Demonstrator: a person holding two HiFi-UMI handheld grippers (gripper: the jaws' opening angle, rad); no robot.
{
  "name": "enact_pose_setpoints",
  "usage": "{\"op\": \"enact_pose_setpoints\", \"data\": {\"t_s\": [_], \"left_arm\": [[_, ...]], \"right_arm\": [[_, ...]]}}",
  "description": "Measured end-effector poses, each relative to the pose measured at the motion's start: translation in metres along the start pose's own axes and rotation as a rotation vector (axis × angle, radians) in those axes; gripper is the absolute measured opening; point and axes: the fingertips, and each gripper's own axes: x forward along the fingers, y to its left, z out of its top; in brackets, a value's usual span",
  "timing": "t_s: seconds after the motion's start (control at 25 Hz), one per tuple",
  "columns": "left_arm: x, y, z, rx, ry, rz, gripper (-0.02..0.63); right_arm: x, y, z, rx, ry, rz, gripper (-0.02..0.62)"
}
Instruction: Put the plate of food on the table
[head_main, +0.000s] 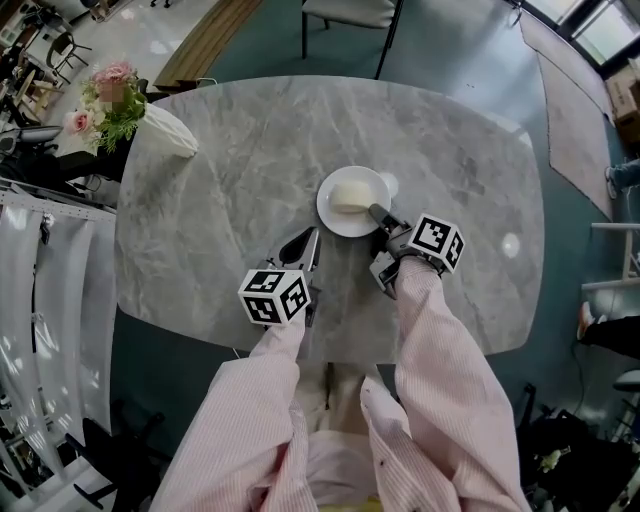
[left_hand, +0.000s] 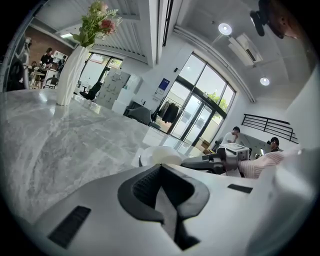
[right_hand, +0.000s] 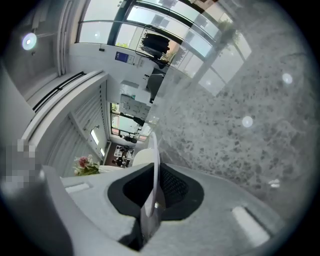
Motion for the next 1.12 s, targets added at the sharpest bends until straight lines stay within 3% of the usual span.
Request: {"op": "enact_pose_setpoints", "data": {"t_s": [0.28,0.64,0.88,1.12], "left_arm": [[0.001,-0.002,-0.003,0.003,0.013,-0.017,-0.005],[-0.002,-0.006,-0.001,-0.003,0.018,-0.054,-0.005],[-0.002,-0.006,0.000,0.000,0.023,-0.062,-0.005],[-0.002,-0.009,-0.002,0.008,0.031,-0.070,-0.005]], "right_arm": [[0.001,-0.001,0.000,-0.134,0.027,-0.099,0.029],[-0.004,-0.004,-0.002,-0.361,0.069,-0.257,0.087],[-0.009,-0.008,-0.003,-0.401,0.075,-0.292,0.167],[-0.013,-0.011,-0.004,-0.426,0.078,-0.319,0.172]]}}
